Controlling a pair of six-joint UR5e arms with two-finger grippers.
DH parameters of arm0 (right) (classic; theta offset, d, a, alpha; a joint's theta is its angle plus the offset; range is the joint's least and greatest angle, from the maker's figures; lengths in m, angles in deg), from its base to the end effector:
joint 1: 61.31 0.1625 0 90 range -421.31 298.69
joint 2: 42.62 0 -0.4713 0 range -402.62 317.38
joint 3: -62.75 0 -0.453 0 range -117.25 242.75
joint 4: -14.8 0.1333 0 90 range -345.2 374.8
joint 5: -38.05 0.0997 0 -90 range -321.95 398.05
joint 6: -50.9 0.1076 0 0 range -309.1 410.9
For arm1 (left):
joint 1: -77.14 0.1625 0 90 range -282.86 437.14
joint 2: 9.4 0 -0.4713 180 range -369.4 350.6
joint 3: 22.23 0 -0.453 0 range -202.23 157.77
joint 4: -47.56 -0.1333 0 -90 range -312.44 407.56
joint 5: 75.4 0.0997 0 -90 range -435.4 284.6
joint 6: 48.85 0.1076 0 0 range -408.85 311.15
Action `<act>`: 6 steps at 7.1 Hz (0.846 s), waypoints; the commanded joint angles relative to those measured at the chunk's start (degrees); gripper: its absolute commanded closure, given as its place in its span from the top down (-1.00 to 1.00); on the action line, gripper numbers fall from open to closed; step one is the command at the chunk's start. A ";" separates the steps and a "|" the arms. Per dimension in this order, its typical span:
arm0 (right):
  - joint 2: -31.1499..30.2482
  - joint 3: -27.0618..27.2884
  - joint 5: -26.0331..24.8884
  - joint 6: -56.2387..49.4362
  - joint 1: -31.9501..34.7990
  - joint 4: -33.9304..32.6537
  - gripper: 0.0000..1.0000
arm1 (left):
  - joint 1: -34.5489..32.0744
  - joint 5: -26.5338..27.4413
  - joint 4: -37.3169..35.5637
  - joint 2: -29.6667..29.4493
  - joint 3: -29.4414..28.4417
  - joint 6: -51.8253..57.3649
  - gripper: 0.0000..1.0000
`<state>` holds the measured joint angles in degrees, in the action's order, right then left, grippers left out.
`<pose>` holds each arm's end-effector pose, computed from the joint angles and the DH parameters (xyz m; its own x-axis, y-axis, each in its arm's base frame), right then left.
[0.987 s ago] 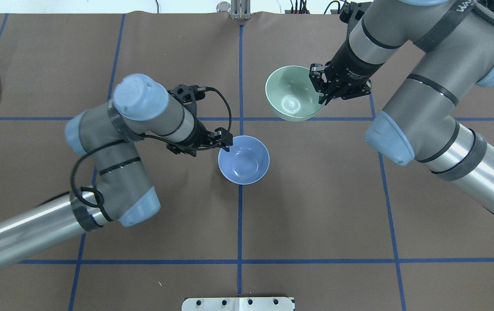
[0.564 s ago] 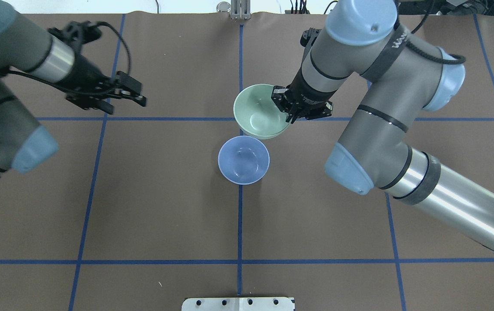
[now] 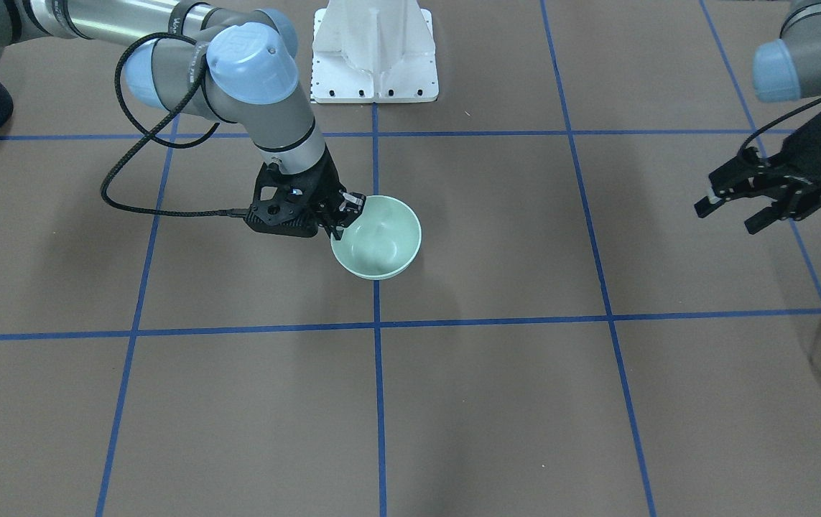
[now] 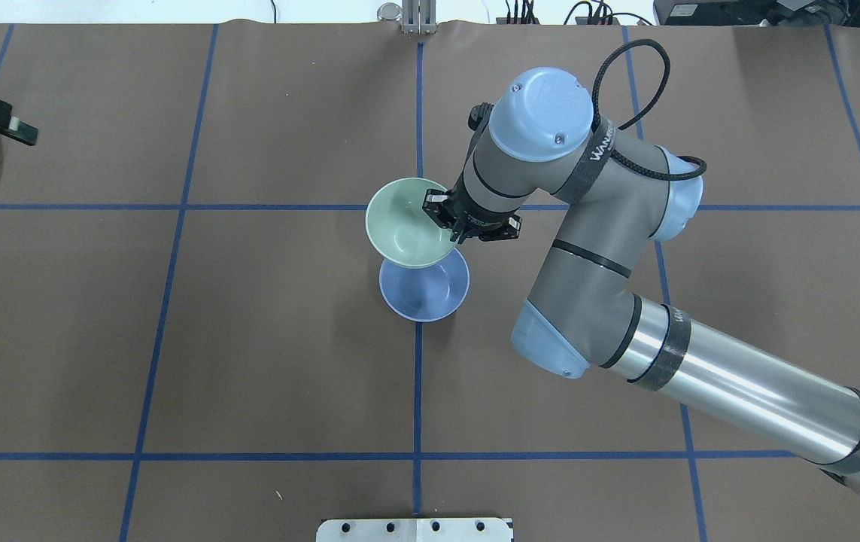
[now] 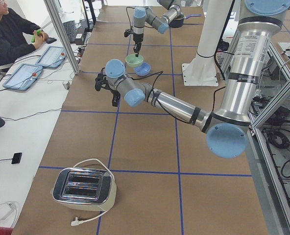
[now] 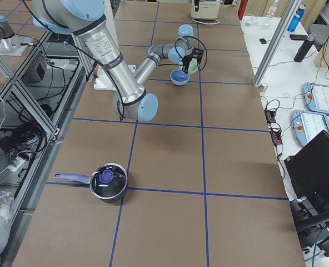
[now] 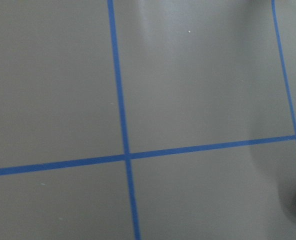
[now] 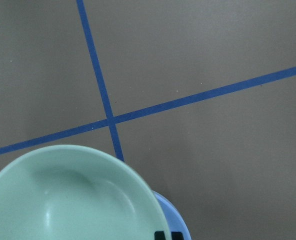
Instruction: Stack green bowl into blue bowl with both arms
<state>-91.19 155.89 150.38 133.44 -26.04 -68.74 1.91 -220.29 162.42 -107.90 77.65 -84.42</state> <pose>-0.5791 -0.5228 0.1830 0.5472 0.2399 0.8019 -0.2238 0.9651 -0.1360 0.1129 -0.6058 0.4626 0.4442 0.1503 -0.8832 0.0893 0.9735 0.2106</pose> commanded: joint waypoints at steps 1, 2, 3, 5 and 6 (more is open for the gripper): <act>0.15 -0.33 -0.98 0.26 -0.81 0.48 -1.00 | -9.62 -0.74 -5.13 2.43 -3.44 16.05 0.96; 0.15 -0.33 -0.98 0.26 -0.89 0.48 -1.00 | -13.94 -0.22 -13.18 2.26 -4.42 27.20 0.96; -0.03 -0.33 -0.98 0.17 -1.07 0.48 -1.00 | -16.76 0.48 -18.48 2.17 -4.52 33.75 0.96; -0.72 -0.25 -0.98 -0.09 -1.60 0.48 -1.00 | -18.28 3.11 -18.45 2.69 -5.22 35.13 0.96; -1.69 0.28 -1.06 -0.35 -1.69 0.48 -1.00 | -18.29 3.12 -18.53 2.78 -5.48 35.31 0.96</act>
<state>-91.91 155.73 149.39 133.37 -27.56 -68.26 -16.02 -217.72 144.16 -105.31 72.53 -49.81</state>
